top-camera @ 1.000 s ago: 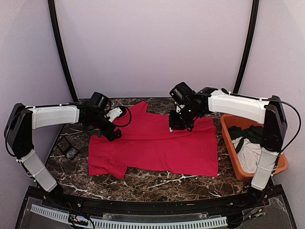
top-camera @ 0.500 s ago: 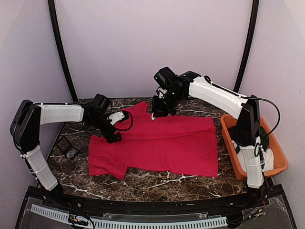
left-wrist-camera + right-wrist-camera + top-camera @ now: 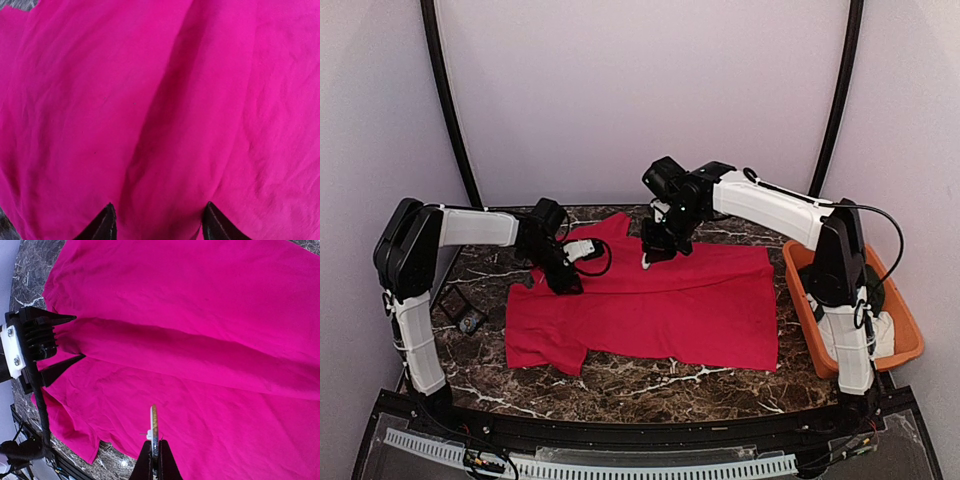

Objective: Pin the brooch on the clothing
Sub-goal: Pick up the flattened clothing from the center of the board, then pin the brooch onto the flattened clothing.

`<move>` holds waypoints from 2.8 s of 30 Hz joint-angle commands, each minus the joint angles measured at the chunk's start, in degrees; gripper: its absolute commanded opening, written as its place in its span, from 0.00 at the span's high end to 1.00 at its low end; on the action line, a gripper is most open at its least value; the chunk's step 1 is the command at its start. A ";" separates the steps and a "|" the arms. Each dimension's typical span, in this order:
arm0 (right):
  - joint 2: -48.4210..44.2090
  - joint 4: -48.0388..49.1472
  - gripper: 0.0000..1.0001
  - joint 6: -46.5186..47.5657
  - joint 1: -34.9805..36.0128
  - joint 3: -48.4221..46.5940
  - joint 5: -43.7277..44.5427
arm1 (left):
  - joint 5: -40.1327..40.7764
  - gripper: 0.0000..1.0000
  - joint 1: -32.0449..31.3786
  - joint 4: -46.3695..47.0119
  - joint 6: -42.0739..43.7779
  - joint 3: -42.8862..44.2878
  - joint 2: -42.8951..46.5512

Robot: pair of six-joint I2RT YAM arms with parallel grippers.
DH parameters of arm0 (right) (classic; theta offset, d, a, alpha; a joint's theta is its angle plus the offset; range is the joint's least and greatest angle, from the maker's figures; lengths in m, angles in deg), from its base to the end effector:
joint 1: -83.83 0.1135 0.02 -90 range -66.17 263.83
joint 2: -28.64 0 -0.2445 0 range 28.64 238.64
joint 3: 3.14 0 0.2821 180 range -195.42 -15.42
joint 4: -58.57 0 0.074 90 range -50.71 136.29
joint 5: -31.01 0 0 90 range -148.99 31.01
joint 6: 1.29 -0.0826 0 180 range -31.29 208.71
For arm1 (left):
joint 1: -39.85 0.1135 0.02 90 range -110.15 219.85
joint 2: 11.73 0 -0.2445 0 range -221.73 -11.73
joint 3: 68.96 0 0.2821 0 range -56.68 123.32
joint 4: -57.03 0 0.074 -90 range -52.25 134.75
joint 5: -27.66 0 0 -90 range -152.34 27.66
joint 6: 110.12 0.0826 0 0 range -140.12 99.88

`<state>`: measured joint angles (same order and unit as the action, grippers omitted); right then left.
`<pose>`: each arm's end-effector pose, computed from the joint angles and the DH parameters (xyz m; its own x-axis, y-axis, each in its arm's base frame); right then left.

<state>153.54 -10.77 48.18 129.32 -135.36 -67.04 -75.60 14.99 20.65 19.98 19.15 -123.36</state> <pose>0.3512 0.3738 0.2124 -0.9593 -0.0580 -0.2762 -0.1694 0.9012 0.3989 0.3969 -0.2048 0.0946 -0.2697 0.8159 -0.5114 0.8985 0.4043 0.1712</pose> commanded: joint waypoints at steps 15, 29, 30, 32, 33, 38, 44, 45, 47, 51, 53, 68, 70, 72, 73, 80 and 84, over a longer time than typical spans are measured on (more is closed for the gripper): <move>5.60 5.77 1.00 0.00 0.47 -3.62 -10.08 | -13.84 0.56 3.91 -0.11 -2.43 0.07 2.01; 7.34 7.34 1.00 -0.67 0.50 -5.01 -10.66 | -16.33 0.61 6.58 -0.02 -5.03 1.28 -0.74; 7.53 7.46 1.00 -0.75 0.48 -5.18 -10.73 | -16.95 0.61 6.54 -0.41 -4.99 1.45 -0.80; 7.91 7.43 1.00 -0.88 0.49 -5.42 -11.00 | -17.95 0.60 6.53 -0.76 -4.95 1.55 -0.83; 8.05 7.48 1.00 -1.02 0.47 -5.54 -11.14 | -18.26 0.60 6.57 -0.86 -4.94 1.57 -0.81; 8.16 7.47 1.00 -1.23 0.45 -5.74 -11.36 | -19.84 0.59 6.58 -2.04 -4.53 1.90 -1.53; 7.84 7.58 1.00 -1.23 0.53 -5.59 -11.55 | -19.99 0.62 6.50 -3.09 -5.14 3.29 -3.82; 7.76 7.70 1.00 -1.17 0.48 -5.53 -11.59 | -19.93 0.64 6.49 -3.13 -5.22 3.45 -3.97; 7.65 7.95 1.00 -1.24 0.52 -5.12 -11.63 | -19.75 0.67 6.45 -3.15 -5.36 3.63 -4.23; 7.87 8.38 1.00 -1.29 0.48 -4.69 -11.79 | -19.69 0.79 6.41 -3.19 -6.02 4.06 -4.75; 8.33 8.48 1.00 -1.43 0.46 -4.90 -11.95 | -19.75 0.95 6.38 -3.10 -6.48 4.37 -4.92; 14.63 13.54 1.00 -7.38 1.00 -6.87 -21.56 | -14.36 0.99 1.10 -0.45 -12.21 0.26 1.31; 15.26 13.71 1.00 -8.68 0.97 -6.95 -21.96 | -12.39 0.99 0.14 -0.42 -12.52 -0.50 2.27; 15.61 14.16 1.00 -9.56 0.96 -6.65 -22.24 | -10.88 0.99 -0.75 0.09 -12.49 -1.33 3.47; 15.76 14.58 1.00 -10.26 0.92 -6.37 -22.50 | -10.55 0.99 -1.21 0.41 -12.80 -1.68 3.81; 16.39 18.29 1.00 -15.42 0.59 -3.59 -25.38 | -9.45 0.99 -2.73 1.28 -14.07 -3.35 7.41; 16.55 19.39 1.00 -17.47 0.39 -2.80 -26.34 | -9.11 0.99 -4.22 0.98 -13.89 -4.09 8.53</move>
<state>168.54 5.42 34.19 129.89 -139.54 -91.48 -85.26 12.26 22.05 6.56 16.51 -118.21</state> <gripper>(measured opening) 0.010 0.008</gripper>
